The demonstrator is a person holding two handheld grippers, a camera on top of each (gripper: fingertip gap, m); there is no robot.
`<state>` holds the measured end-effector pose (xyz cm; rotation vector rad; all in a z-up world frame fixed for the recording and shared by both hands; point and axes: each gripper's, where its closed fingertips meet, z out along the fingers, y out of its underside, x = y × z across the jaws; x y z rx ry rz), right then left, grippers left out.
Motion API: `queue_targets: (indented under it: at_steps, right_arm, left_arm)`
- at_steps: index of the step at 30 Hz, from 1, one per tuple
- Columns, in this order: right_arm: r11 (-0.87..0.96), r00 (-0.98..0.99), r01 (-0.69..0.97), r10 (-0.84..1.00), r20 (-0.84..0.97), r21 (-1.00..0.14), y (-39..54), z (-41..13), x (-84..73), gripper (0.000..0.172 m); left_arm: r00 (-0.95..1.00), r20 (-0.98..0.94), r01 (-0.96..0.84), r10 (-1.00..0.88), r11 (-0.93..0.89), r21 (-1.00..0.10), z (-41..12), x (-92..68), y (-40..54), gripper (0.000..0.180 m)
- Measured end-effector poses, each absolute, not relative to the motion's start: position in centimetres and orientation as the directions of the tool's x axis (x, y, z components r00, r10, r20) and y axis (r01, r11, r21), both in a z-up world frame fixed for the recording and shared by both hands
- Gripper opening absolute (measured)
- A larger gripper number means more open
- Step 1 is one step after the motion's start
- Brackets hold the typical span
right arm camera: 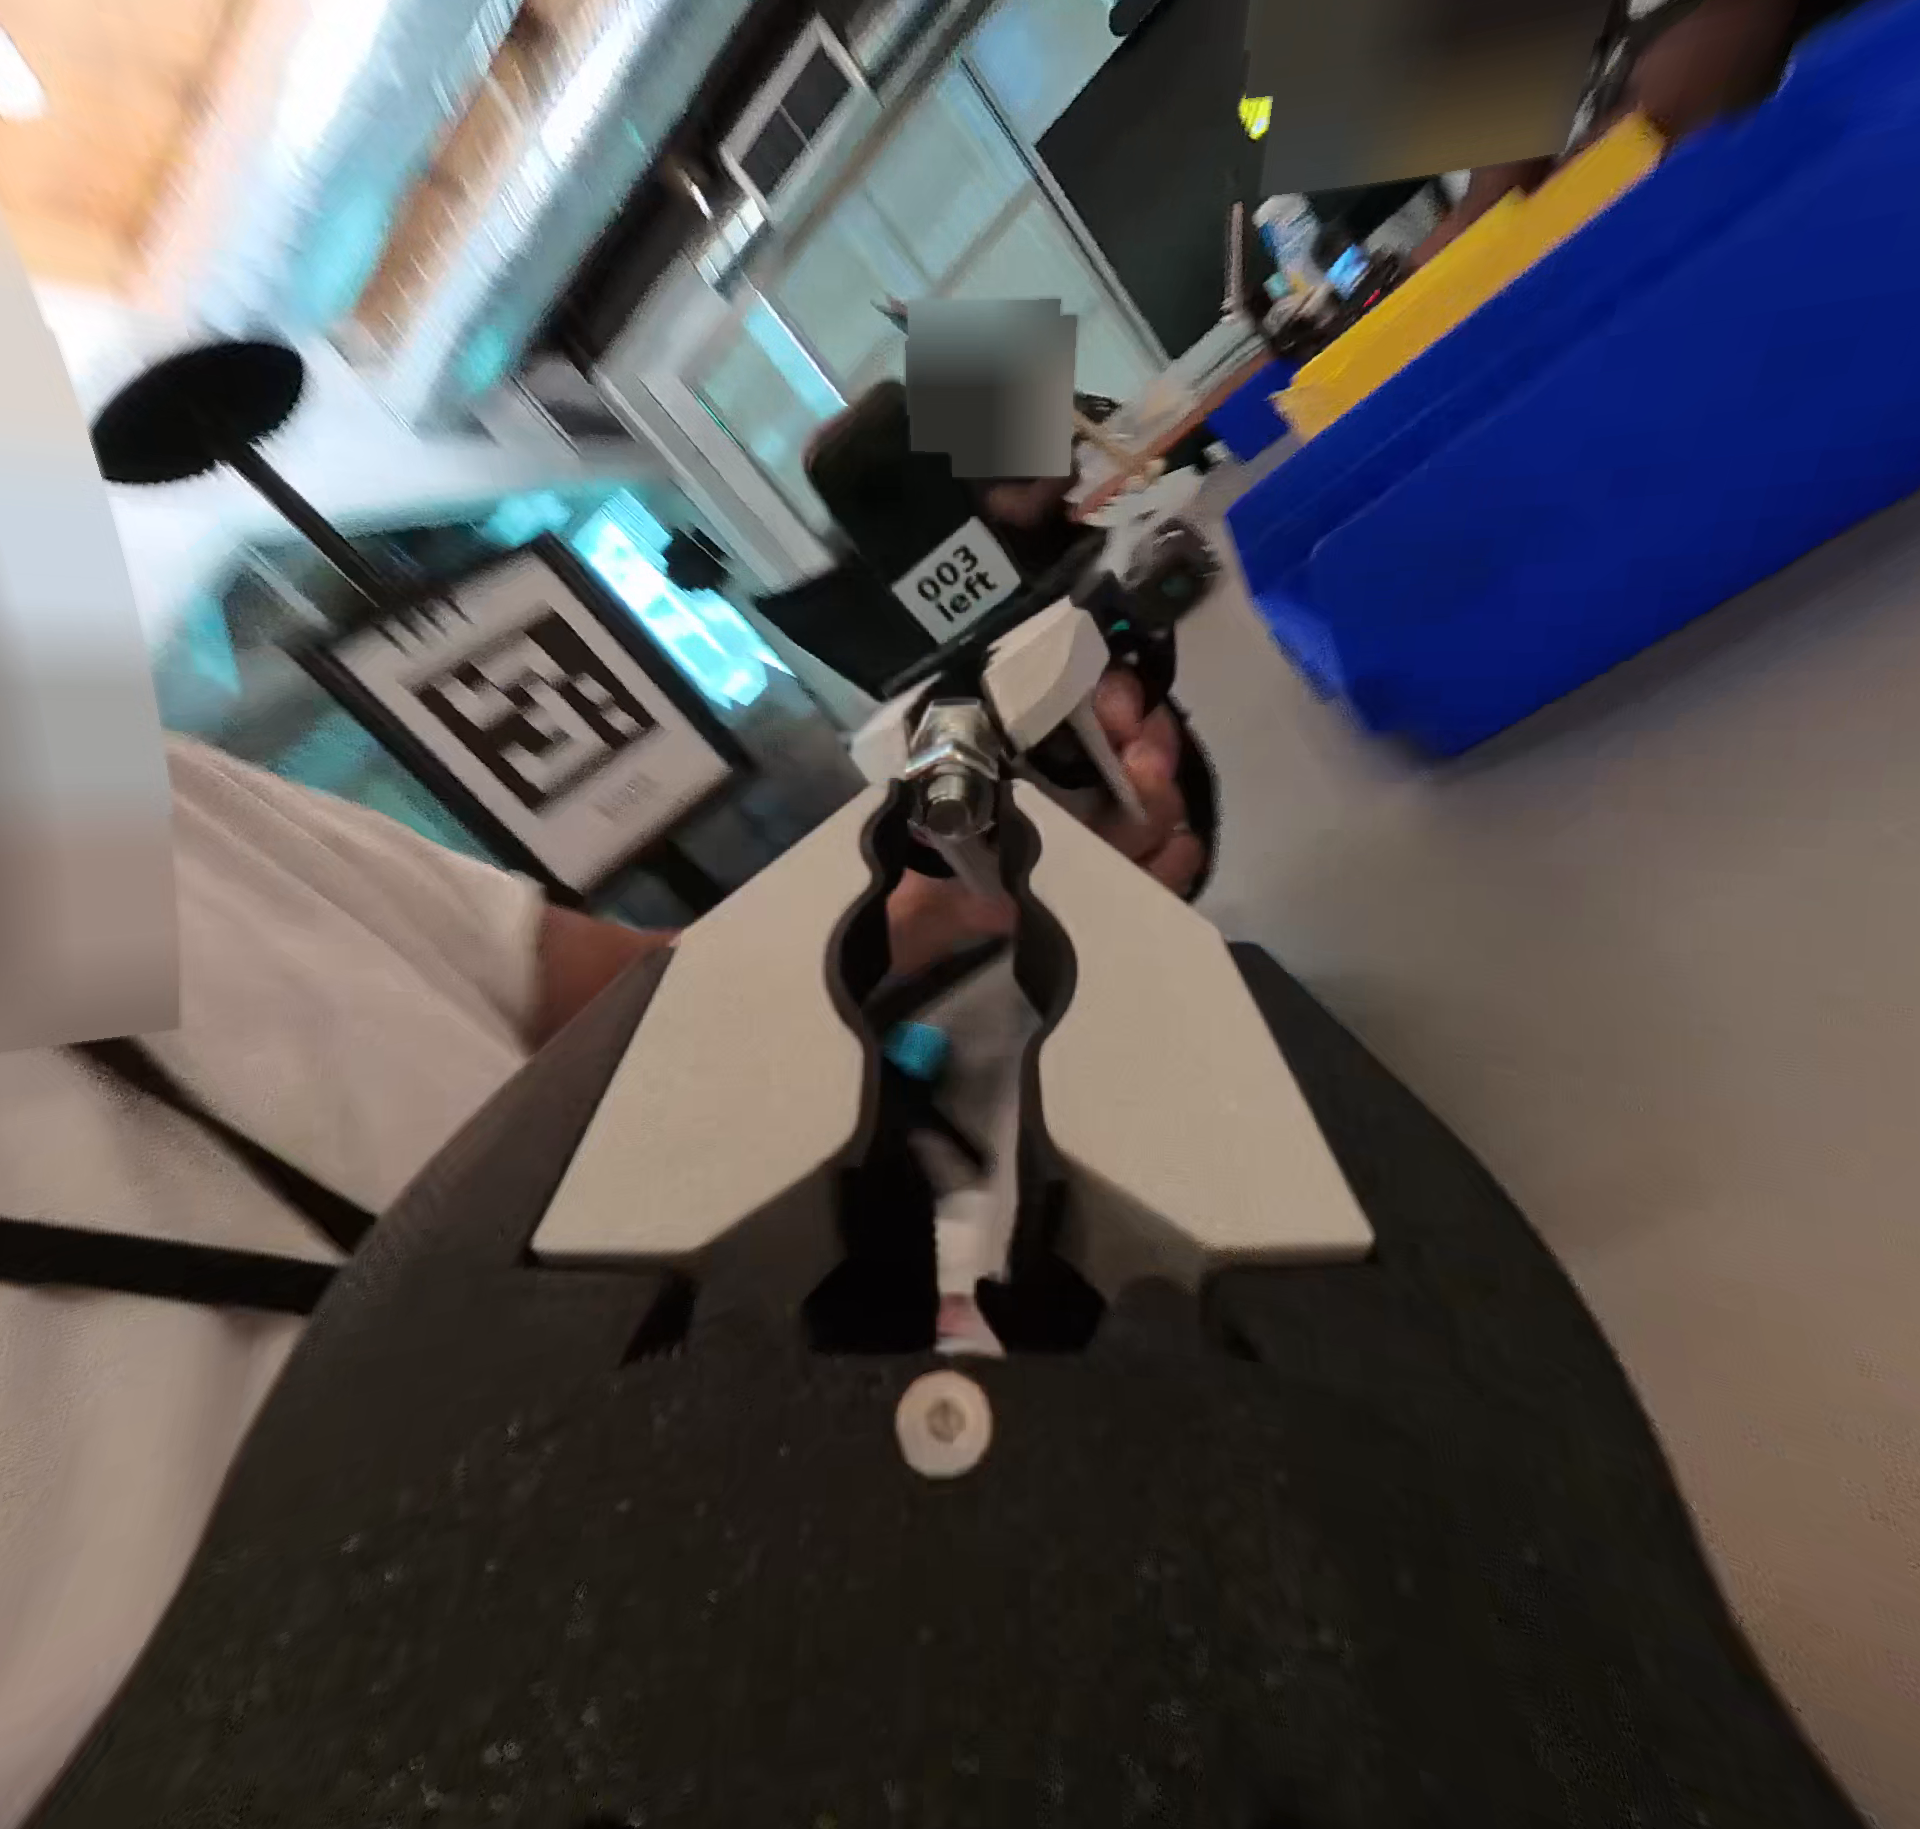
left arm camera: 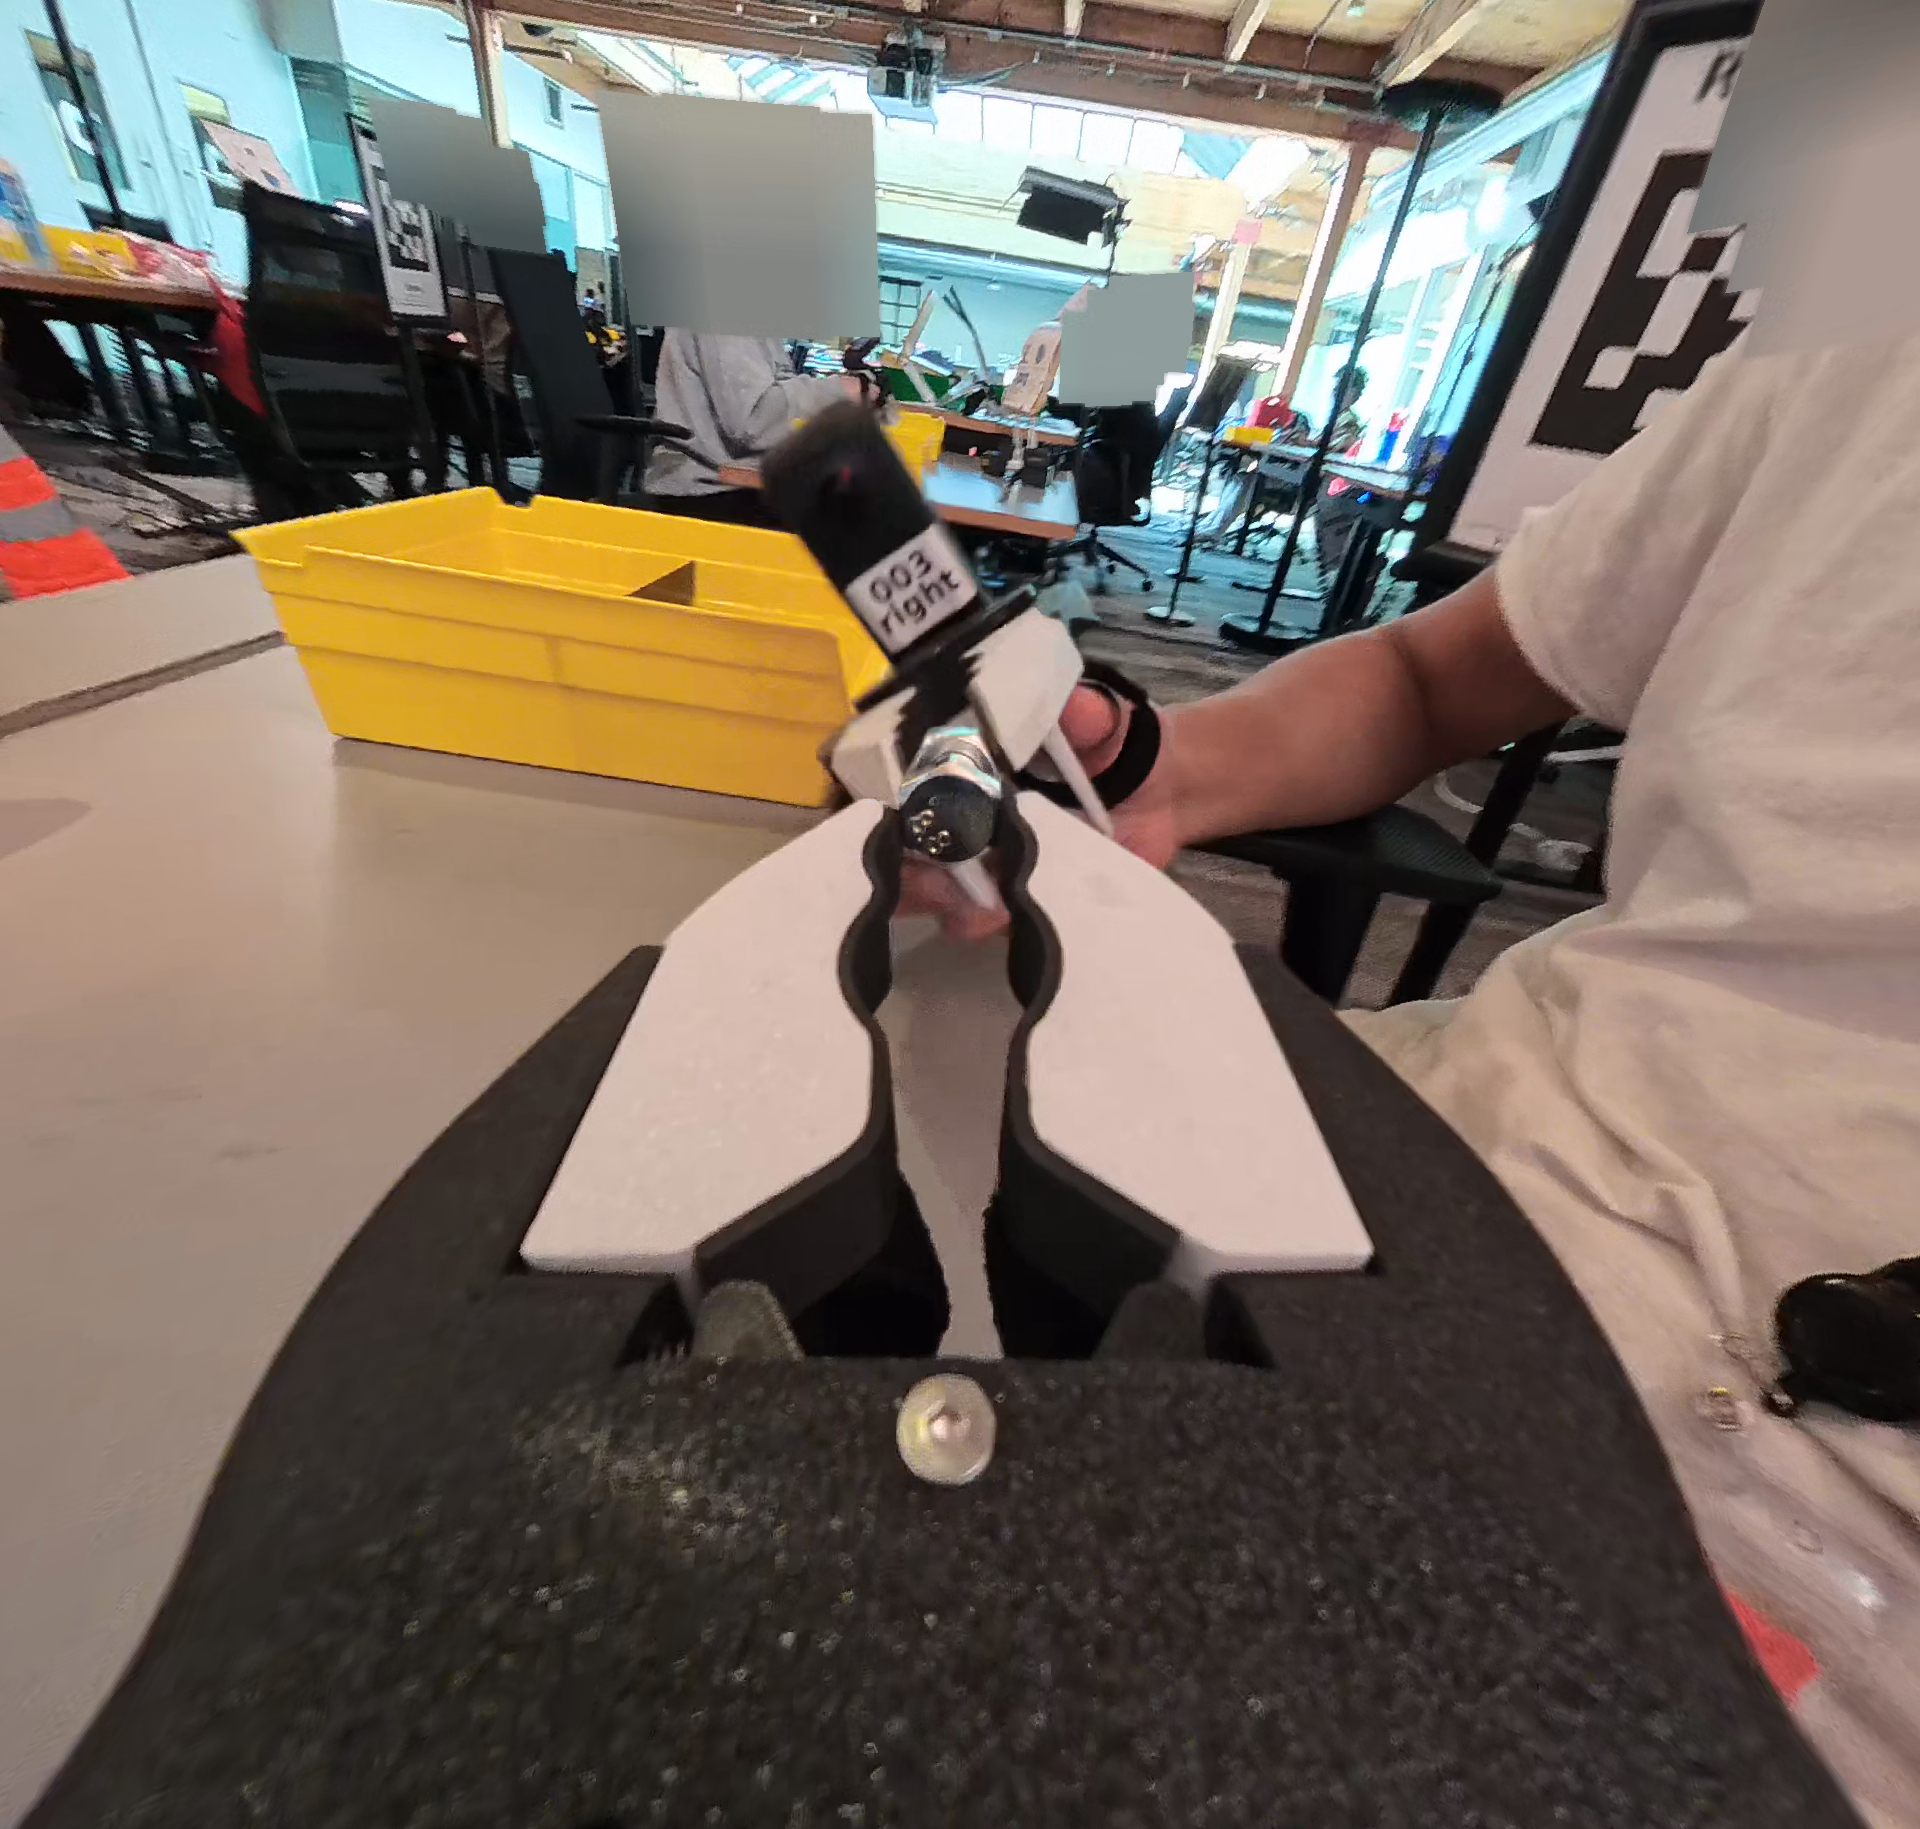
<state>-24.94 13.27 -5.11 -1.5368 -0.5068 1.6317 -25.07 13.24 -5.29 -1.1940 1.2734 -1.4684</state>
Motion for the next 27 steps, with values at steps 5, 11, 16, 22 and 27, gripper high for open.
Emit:
queue_targets:
  at_steps: [5,11,16,22,27]
  right_arm:
    - [0.119,0.435,0.120,0.886,0.160,-0.986,13.2,-5.6,-24.7,0.017]
    - [0.623,0.302,0.644,0.326,0.896,-0.444,14.1,-5.6,-24.7,0.017]
    - [0.682,0.262,0.672,0.145,0.954,-0.288,13.8,-5.4,-25.5,0.032]
    - [0.345,0.519,0.222,0.750,0.410,-0.912,13.3,-3.9,-24.3,0.054]
    - [-0.429,0.280,-0.125,0.850,-0.446,-0.895,13.5,-6.4,-24.7,0.047]
  left_arm:
    - [-0.296,0.386,-0.061,-0.874,-0.386,-0.921,-5.4,-25.0,12.9,0.017]
    - [-0.281,0.431,-0.073,-0.858,-0.429,-0.901,-5.6,-25.2,13.4,0.017]
    - [-0.273,0.419,-0.042,-0.866,-0.425,-0.904,-5.1,-25.6,13.9,0.017]
    - [-0.233,0.360,0.013,-0.903,-0.373,-0.928,-4.5,-26.2,14.8,0.017]
    - [-0.170,0.173,0.051,-0.970,-0.184,-0.982,-4.4,-26.0,14.5,0.017]
